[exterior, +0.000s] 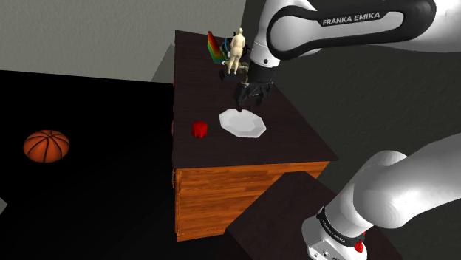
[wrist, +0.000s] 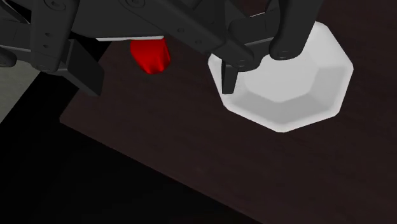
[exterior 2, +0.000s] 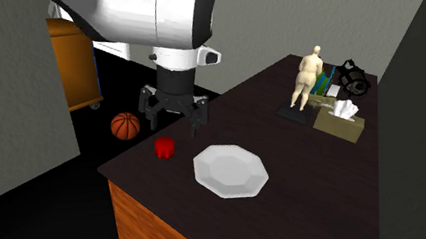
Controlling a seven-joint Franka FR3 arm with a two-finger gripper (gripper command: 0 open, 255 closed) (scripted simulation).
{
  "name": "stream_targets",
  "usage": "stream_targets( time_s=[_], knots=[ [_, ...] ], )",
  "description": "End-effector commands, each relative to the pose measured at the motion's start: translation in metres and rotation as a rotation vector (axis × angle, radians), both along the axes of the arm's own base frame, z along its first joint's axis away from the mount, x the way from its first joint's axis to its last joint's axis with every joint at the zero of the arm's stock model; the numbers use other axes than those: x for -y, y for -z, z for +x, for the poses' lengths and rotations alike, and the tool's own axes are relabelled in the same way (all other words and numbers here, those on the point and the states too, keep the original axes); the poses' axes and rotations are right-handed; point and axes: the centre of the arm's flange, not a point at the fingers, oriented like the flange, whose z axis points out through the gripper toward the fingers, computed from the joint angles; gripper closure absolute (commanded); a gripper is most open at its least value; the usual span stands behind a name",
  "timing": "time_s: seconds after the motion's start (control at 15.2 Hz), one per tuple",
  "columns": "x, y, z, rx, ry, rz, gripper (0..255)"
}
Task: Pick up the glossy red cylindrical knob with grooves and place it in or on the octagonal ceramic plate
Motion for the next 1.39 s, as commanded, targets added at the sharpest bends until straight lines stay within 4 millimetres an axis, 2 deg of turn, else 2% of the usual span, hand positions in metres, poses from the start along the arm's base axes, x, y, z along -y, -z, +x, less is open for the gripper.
stream_targets(
  time_s=[0.0,1.06,1.12,1.32],
  knots=[
    [-0.007,0.019,0.021,0.000,-0.006,-0.002,0],
    [-0.059,0.151,0.180,-0.008,-0.048,-0.025,0],
    [-0.061,0.157,0.188,-0.009,-0.050,-0.026,0],
    [-0.061,0.173,0.188,-0.009,-0.050,-0.026,0]
  ],
)
